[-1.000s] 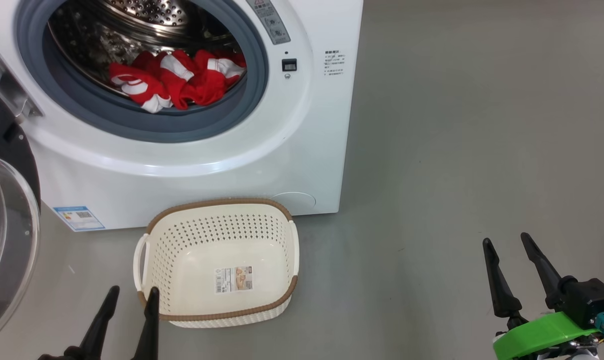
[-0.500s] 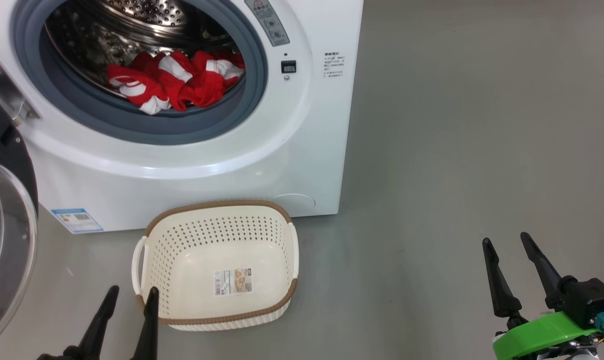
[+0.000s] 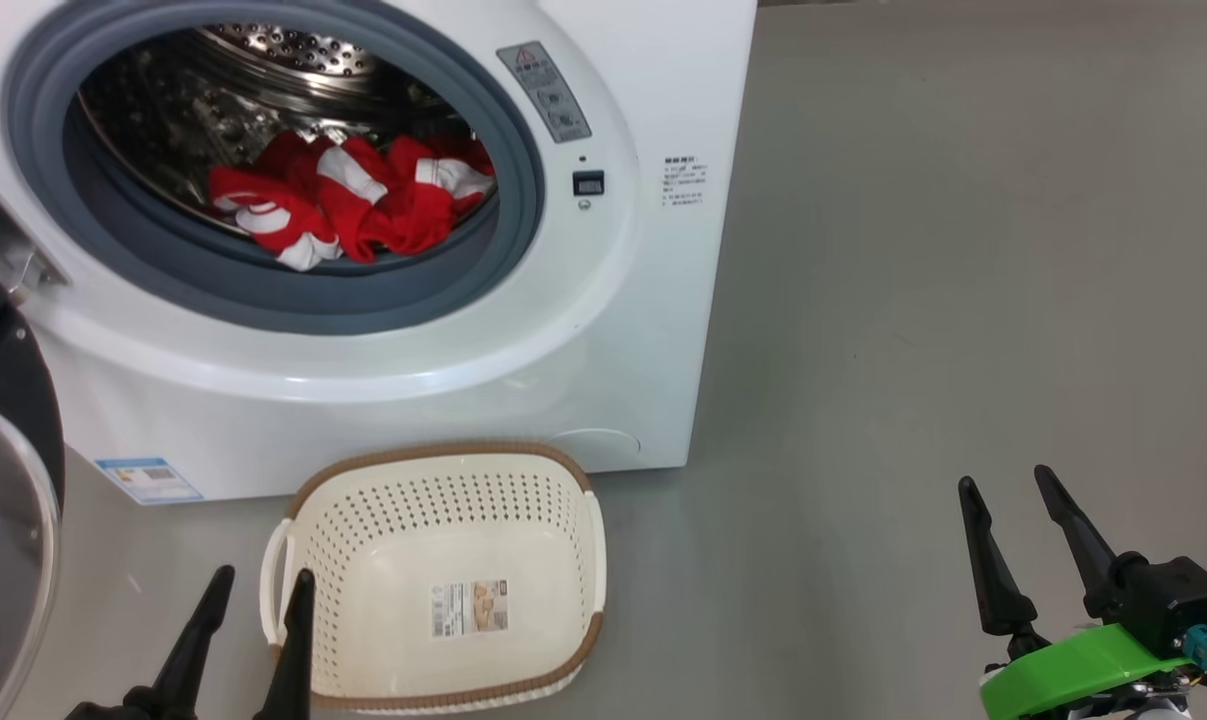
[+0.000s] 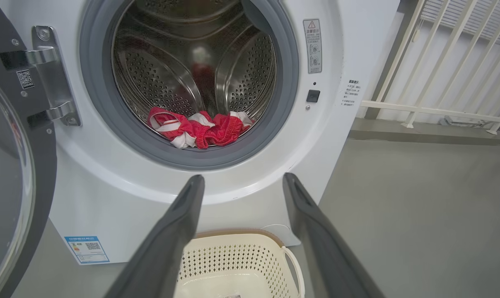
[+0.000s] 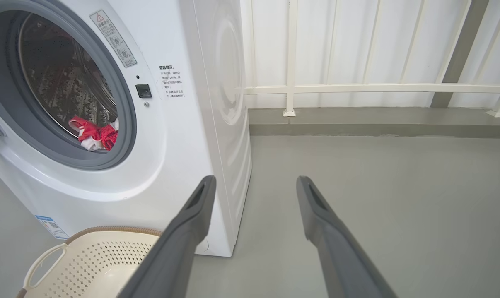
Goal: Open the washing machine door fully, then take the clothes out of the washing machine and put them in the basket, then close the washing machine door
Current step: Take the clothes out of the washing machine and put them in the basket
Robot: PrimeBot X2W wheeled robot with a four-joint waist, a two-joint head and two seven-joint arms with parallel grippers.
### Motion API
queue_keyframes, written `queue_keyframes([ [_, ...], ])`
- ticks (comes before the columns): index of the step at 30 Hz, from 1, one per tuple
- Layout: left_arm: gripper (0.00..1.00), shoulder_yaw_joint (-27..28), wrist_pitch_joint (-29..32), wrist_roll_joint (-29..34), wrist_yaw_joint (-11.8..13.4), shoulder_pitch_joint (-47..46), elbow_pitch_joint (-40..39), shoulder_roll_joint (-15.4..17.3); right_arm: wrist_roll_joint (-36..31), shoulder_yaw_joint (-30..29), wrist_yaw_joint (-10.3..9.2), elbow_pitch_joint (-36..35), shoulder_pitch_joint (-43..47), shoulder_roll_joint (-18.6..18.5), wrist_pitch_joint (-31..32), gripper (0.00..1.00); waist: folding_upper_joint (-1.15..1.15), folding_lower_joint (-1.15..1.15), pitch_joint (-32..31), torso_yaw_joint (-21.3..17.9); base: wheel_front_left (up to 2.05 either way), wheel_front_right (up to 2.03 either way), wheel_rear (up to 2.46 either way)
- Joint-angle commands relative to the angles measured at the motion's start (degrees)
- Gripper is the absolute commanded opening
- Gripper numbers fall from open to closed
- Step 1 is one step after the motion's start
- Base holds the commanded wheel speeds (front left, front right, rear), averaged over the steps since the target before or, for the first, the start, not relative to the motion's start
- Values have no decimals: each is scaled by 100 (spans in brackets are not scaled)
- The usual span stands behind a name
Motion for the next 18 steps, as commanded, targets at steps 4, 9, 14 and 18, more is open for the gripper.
queue_keyframes([
  [4, 100, 207, -29, 14, -31, -255, -117, 100, -2, 168, 35, -128, -163, -45, -36, 100, 0, 0, -4, 14, 99, -99, 0],
  [9, 100, 253, -29, -2, -31, -280, -77, 59, 0, 183, 35, -130, -163, -54, -36, 100, 0, 0, 4, 30, 67, -67, 0],
  [14, 100, 286, -29, 40, -31, -296, -12, 34, -10, 203, 35, -128, -164, -49, -36, 100, 0, 0, 18, 32, 8, -8, 0],
  [18, 100, 263, -29, 37, -31, -315, 59, 27, -4, 215, 35, -123, -183, -50, -36, 100, 0, 0, 49, 20, 0, 0, 0],
])
